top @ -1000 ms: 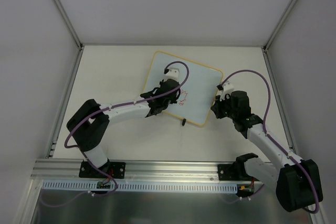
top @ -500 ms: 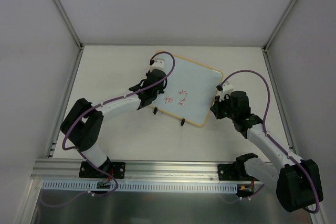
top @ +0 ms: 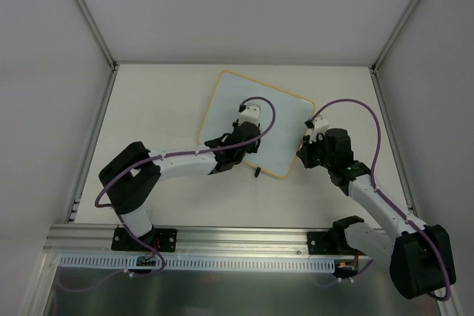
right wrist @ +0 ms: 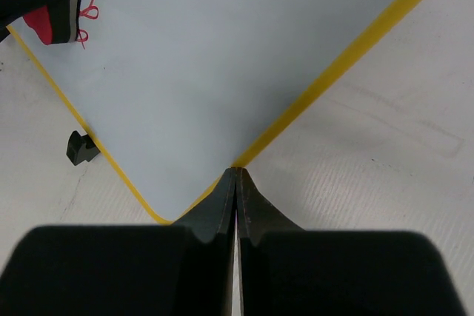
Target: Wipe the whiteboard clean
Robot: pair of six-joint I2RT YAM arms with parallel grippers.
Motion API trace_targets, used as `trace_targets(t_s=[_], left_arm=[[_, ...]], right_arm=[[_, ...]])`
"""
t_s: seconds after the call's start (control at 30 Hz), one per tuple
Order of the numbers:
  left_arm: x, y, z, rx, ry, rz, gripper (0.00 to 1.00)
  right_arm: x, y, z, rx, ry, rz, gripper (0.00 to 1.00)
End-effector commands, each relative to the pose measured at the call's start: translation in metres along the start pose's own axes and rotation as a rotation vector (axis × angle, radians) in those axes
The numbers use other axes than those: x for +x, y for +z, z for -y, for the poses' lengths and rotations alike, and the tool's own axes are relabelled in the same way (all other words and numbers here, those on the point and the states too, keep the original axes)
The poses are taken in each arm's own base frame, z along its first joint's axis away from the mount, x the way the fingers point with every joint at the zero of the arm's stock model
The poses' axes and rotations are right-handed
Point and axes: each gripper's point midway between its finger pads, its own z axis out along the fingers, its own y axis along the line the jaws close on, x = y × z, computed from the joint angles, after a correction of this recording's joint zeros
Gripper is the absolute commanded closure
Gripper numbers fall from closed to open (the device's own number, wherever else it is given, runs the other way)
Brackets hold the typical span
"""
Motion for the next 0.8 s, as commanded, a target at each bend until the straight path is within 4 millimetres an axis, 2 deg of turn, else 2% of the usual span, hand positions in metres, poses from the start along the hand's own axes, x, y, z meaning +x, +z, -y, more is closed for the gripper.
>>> trace_targets(t_s=[0.0, 0.03, 0.13, 0.17, 0.23, 0.3, 0.43, 0.57, 0.63, 0.7, 0.77], left_arm=[[0.063, 0.005, -0.029, -0.081, -0.013, -0.151, 1.00], [0.058, 0.003, -0.036, -0.101, -0.021, -0.136, 1.00], [0.049, 0.000, -0.071, -0.196, -0.054, -0.109, 1.00], [0.049, 0.000, -0.090, -0.240, -0.068, -0.109, 1.00], [0.041, -0.004, -0.109, -0.287, -0.094, -0.086, 1.00], [0.043, -0.006, -0.130, -0.329, -0.118, -0.089, 1.00], [0.047, -0.008, -0.144, -0.361, -0.130, -0.095, 1.00], [0.055, -0.003, -0.132, -0.318, -0.171, -0.122, 1.00], [0.063, 0.001, -0.112, -0.270, -0.165, -0.144, 1.00], [0.059, 0.006, -0.090, -0.229, -0.151, -0.135, 1.00], [0.068, 0.009, -0.063, -0.164, -0.147, -0.162, 1.00]], right_arm=[[-0.004, 0.002, -0.007, -0.027, -0.016, 0.007, 1.00], [-0.004, 0.002, -0.008, -0.029, -0.018, 0.008, 1.00], [-0.003, 0.002, -0.007, -0.028, -0.016, 0.007, 1.00], [-0.004, 0.002, -0.008, -0.029, -0.018, 0.008, 1.00], [-0.004, 0.003, -0.008, -0.029, -0.017, 0.006, 1.00], [-0.004, 0.003, -0.008, -0.029, -0.018, 0.008, 1.00], [-0.004, 0.003, -0.008, -0.028, -0.018, 0.006, 1.00], [-0.004, 0.003, -0.008, -0.028, -0.018, 0.008, 1.00], [-0.004, 0.003, -0.007, -0.026, -0.017, 0.006, 1.00], [-0.004, 0.003, -0.008, -0.029, -0.017, 0.006, 1.00], [-0.004, 0.003, -0.008, -0.032, -0.014, 0.003, 1.00]])
